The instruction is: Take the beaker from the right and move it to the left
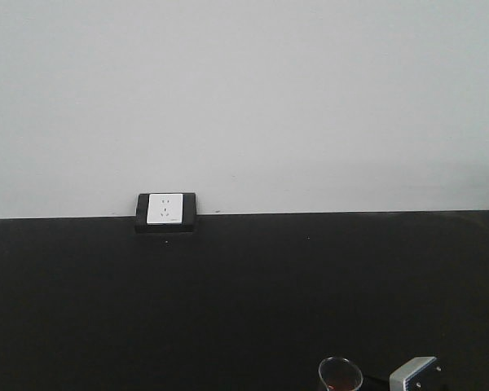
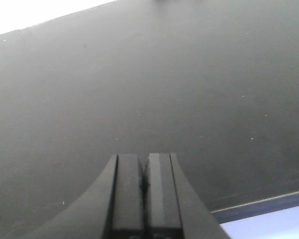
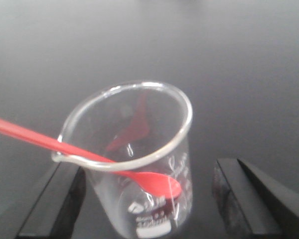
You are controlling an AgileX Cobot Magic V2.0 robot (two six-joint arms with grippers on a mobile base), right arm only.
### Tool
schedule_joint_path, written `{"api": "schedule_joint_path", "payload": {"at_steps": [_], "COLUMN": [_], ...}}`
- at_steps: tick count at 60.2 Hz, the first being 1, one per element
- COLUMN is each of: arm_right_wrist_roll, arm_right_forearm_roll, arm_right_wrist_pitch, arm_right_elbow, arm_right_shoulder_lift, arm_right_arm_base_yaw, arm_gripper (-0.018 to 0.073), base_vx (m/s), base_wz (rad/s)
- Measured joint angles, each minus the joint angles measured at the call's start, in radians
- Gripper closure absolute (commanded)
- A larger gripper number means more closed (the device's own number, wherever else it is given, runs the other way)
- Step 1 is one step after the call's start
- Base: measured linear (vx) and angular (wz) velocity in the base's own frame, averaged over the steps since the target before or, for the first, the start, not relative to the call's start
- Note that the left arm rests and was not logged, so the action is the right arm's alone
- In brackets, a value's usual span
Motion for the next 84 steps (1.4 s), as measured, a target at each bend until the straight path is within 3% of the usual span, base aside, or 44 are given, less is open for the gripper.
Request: {"api": "schedule_joint_path", "payload": {"at_steps": [23,30,39,42,43,46,55,63,75,84], "arm_right_wrist_roll": [0.001,0.002,0.002,0.002,0.002,0.002,0.010,0.078,0.261,0.419], "arm_right_forearm_roll": [-0.050,-0.056,-0.062,-0.063,-0.066,-0.067,-0.073,-0.107,-0.173,-0.191], "arm_right_wrist_pitch": [0.001,0.000,0.000,0.000,0.000,0.000,0.000,0.000,0.027,0.200], "arm_right_elbow": [-0.122,-0.147,-0.163,-0.163,-0.163,-0.163,-0.163,-0.163,-0.163,-0.163], "arm_right_shoulder_lift": [0.075,0.075,0.075,0.075,0.075,0.075,0.075,0.067,-0.037,-0.208], "arm_right_arm_base_yaw": [0.000,0.000,0.000,0.000,0.000,0.000,0.000,0.000,0.000,0.000], "arm_gripper": [-0.0003,0.0048,0.0246,0.0351,0.0508,0.0575,0.0566,0.0564,0.0563,0.0563], "base_vx": [0.00,0.00,0.00,0.00,0.00,0.00,0.00,0.00,0.00,0.00], "base_wz": [0.00,0.00,0.00,0.00,0.00,0.00,0.00,0.00,0.00,0.00]}}
